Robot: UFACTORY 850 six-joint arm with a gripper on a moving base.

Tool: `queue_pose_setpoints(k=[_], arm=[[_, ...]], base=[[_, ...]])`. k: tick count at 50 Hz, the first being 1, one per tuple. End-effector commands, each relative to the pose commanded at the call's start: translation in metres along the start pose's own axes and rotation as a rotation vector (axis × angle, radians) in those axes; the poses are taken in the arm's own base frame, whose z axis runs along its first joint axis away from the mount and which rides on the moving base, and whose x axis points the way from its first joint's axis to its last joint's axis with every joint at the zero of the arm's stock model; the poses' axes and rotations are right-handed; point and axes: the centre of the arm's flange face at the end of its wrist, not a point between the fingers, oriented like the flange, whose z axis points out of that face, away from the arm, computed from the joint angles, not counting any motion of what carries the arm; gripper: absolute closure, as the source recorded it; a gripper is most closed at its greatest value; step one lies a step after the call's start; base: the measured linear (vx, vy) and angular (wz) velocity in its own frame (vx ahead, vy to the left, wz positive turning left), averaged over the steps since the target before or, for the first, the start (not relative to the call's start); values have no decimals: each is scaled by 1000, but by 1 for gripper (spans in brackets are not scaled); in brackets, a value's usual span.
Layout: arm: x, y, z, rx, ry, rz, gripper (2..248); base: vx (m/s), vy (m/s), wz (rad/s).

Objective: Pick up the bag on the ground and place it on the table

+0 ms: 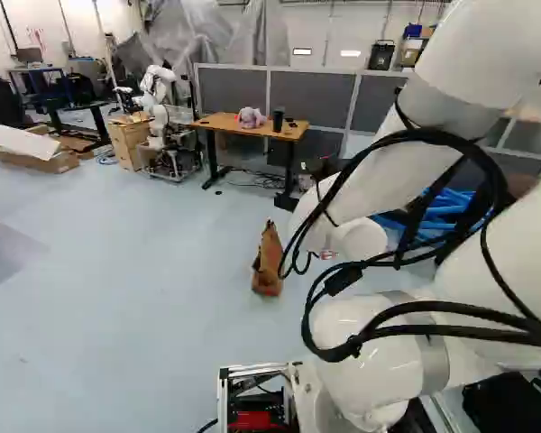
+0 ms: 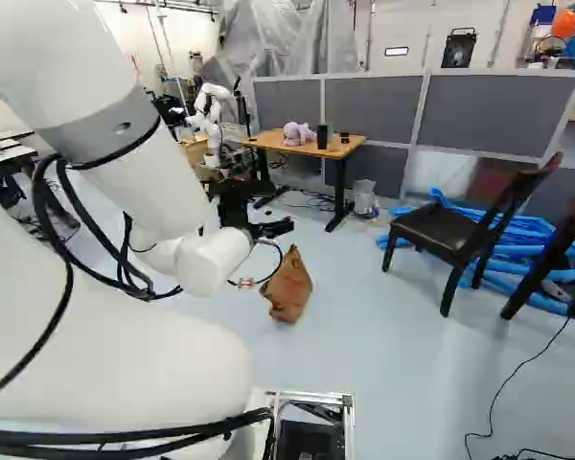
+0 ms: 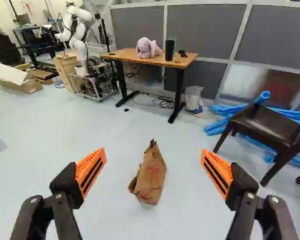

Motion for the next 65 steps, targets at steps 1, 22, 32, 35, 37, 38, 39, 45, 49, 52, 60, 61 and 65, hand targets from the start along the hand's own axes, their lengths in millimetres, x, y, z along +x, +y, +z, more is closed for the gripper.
queue_pose_setpoints(k=[1, 22, 32, 35, 37, 38, 39, 45, 49, 52, 60, 61, 65], arm=[[0, 0, 0, 0, 0, 0, 3], [0, 0, 0, 0, 0, 0, 3], [0, 0, 0, 0, 0, 0, 3], [0, 0, 0, 0, 0, 0, 3], [0, 0, 0, 0, 0, 0, 3], [0, 0, 0, 0, 0, 0, 3], [0, 0, 0, 0, 0, 0, 3], [0, 0, 0, 0, 0, 0, 3], [0, 0, 0, 0, 0, 0, 3], [0, 0, 0, 0, 0, 0, 3], [0, 0, 0, 0, 0, 0, 3], [0, 0, 0, 0, 0, 0, 3], [0, 0, 0, 0, 0, 0, 3]], base=[[0, 0, 0], [16, 1, -8], [163, 43, -20], [195, 53, -22], [210, 64, -25], [198, 62, -26], [200, 62, -23], [204, 62, -23], [216, 72, -29], [203, 70, -22], [209, 73, -24], [190, 72, -21], [192, 69, -25]])
